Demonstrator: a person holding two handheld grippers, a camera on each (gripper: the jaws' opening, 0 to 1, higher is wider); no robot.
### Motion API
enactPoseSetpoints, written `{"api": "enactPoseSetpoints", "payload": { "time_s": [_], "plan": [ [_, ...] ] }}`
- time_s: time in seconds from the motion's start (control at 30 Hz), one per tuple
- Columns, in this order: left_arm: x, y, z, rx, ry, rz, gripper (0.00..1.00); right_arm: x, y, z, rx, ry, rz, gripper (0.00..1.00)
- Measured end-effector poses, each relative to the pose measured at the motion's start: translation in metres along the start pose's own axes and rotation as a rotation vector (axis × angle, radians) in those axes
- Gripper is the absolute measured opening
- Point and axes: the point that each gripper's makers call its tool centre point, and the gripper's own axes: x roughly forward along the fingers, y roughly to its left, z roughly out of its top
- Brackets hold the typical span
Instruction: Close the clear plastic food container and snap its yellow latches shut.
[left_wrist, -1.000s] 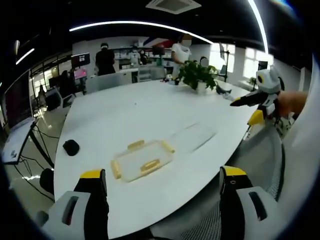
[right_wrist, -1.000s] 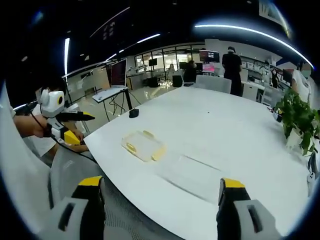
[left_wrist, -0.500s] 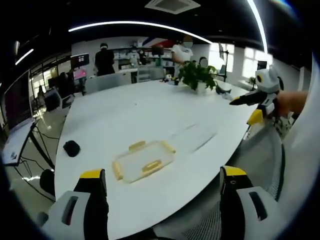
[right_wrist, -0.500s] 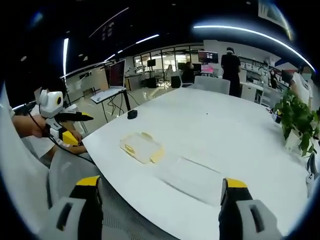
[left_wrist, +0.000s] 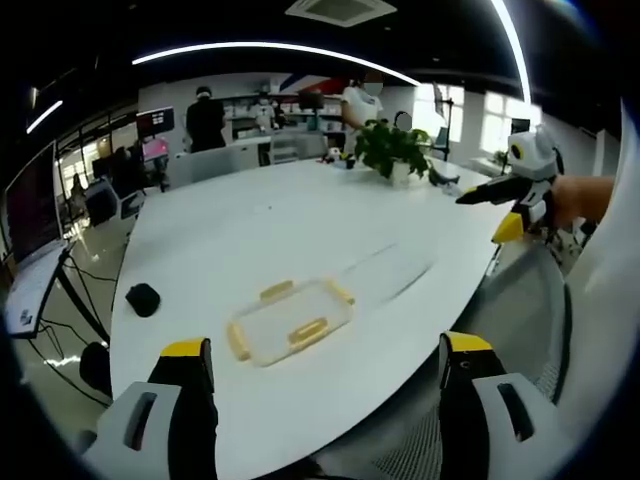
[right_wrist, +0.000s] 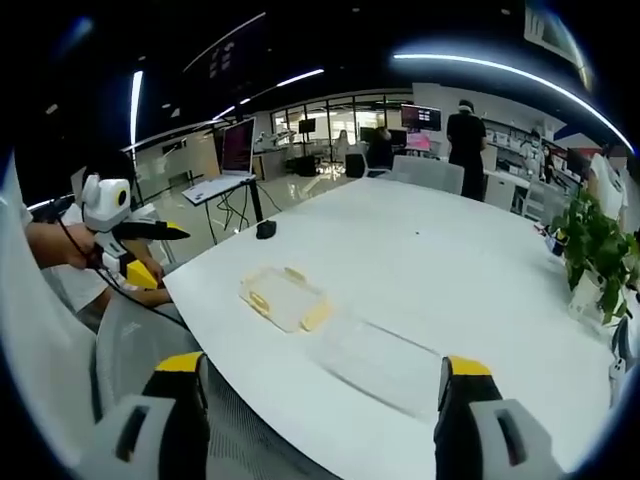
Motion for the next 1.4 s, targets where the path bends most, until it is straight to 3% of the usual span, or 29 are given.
{"api": "enactPoseSetpoints", "payload": {
  "time_s": [0.17, 0.57, 0.83, 1.0, 1.1, 1.2, 1.4],
  "plan": [
    [0.001, 0.002, -0.004, 0.043, 0.016, -0.009, 0.91, 0.005, 0.003, 0.006, -0.009, -0.005, 0.007, 0.94],
    [0.005, 0.014, -0.007, 0.010, 0.020, -0.042, 0.89, 0.024, 0.013, 0.012, -0.081, 0.017, 0.053, 0.93],
    [0.012, 0.018, -0.007, 0.102, 0.043, -0.089, 0.86, 0.038, 0.022, 0.013, -0.154, 0.054, 0.105, 0.90],
    [0.017, 0.023, -0.007, 0.112, 0.056, -0.121, 0.86, 0.048, 0.027, 0.017, -0.176, 0.058, 0.134, 0.90],
    [0.019, 0.025, -0.003, 0.104, 0.036, -0.142, 0.86, 0.057, 0.029, 0.014, -0.205, 0.083, 0.148, 0.88],
    [0.023, 0.031, 0.000, 0.166, 0.038, -0.152, 0.84, 0.065, 0.031, 0.014, -0.224, 0.092, 0.159, 0.87],
    [0.030, 0.036, 0.005, 0.209, 0.038, -0.199, 0.83, 0.078, 0.034, 0.017, -0.282, 0.114, 0.175, 0.85]
  ]
}}
